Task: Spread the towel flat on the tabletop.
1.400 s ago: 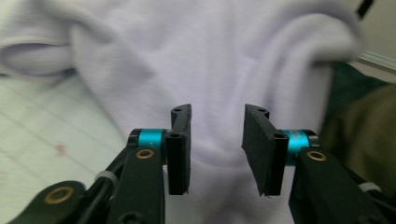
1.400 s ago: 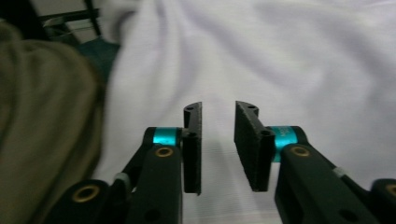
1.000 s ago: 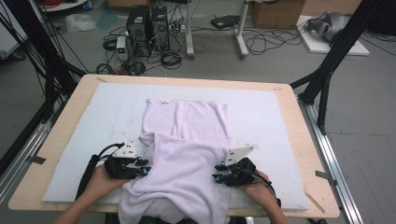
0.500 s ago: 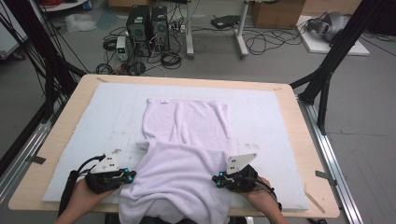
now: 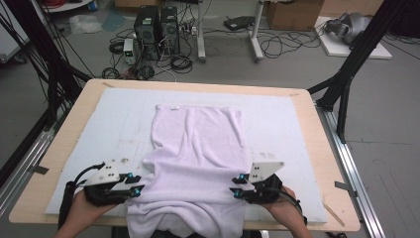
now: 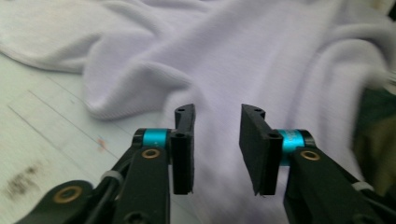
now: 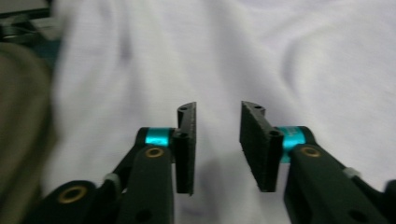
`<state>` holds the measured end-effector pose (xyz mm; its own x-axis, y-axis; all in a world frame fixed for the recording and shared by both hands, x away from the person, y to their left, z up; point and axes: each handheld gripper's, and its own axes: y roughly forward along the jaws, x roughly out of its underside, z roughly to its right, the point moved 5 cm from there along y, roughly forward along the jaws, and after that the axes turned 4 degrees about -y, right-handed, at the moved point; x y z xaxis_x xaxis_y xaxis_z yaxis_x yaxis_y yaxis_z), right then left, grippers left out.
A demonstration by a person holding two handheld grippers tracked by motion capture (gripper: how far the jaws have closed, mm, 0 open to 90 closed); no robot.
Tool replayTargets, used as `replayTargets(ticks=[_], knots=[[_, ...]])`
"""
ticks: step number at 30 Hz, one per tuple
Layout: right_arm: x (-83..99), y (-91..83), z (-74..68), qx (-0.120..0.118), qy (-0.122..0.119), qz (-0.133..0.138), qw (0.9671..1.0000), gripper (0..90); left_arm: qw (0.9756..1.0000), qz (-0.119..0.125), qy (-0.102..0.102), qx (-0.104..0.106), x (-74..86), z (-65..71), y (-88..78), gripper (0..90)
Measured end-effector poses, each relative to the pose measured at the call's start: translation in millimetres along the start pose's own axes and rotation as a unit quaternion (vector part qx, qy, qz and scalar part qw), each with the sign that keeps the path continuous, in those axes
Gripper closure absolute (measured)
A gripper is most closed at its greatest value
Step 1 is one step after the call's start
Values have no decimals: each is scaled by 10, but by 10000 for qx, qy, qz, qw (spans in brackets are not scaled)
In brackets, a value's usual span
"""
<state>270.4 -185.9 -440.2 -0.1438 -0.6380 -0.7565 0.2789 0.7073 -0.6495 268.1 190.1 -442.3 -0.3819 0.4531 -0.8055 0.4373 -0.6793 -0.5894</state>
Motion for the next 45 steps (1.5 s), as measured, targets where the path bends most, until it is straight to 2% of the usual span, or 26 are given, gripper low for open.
replayTargets(ticks=[3, 5, 9, 10, 12, 14, 15, 17, 21, 26, 28, 30, 32, 35, 37, 41, 45], knots=[[47, 46, 224, 185, 266, 58, 9995, 629, 9992, -56, -207, -336, -71, -190, 189, 626], [74, 64, 345, 253, 399, 70, 9989, 622, 9989, -68, -301, -351, -117, -277, 296, 626], [116, 135, 498, 336, 457, -118, 9983, 599, 9979, -387, -430, -290, -147, -382, 527, 607], [123, 166, 525, 303, 507, -113, 9982, 596, 9975, -500, -426, -249, -135, -392, 579, 632], [147, 234, 563, 304, 541, -228, 9978, 598, 9973, -619, -297, -259, -110, -391, 652, 787], [175, 302, 578, 154, 456, -361, 9982, 713, 9975, -617, -254, -246, -120, -392, 648, 880], [187, 334, 577, 88, 397, -448, 9982, 777, 9974, -630, -249, -239, -122, -399, 641, 884], [190, 366, 586, 3, 346, -520, 9980, 832, 9975, -561, -257, -341, -138, -429, 604, 888], [109, 305, 691, 303, 326, -473, 9979, 841, 9969, -326, -379, -604, -201, -555, 503, 890], [-46, 240, 845, 584, 420, -233, 9971, 841, 9942, -96, -502, -946, -303, -722, 428, 890], [-14, 286, 898, 682, 407, -375, 9961, 836, 9933, -147, -684, -921, -269, -788, 478, 889], [63, 352, 952, 608, 590, -522, 9950, 804, 9924, -263, -712, -967, -231, -820, 510, 892], [96, 358, 979, 605, 696, -503, 9945, 745, 9924, -226, -723, -970, -224, -825, 475, 831], [33, 249, 948, 742, 629, -242, 9950, 683, 9941, -116, -628, -882, -244, -784, 373, 743], [-26, 163, 886, 716, 575, -20, 9958, 665, 9955, -59, -510, -792, -256, -723, 305, 698], [-102, 82, 641, 458, 446, 231, 9977, 584, 9983, 27, -304, -498, -224, -532, 217, 637], [-76, 145, 311, -3, 299, 273, 9992, 517, 9998, 28, -125, -164, -119, -307, 196, 558]])
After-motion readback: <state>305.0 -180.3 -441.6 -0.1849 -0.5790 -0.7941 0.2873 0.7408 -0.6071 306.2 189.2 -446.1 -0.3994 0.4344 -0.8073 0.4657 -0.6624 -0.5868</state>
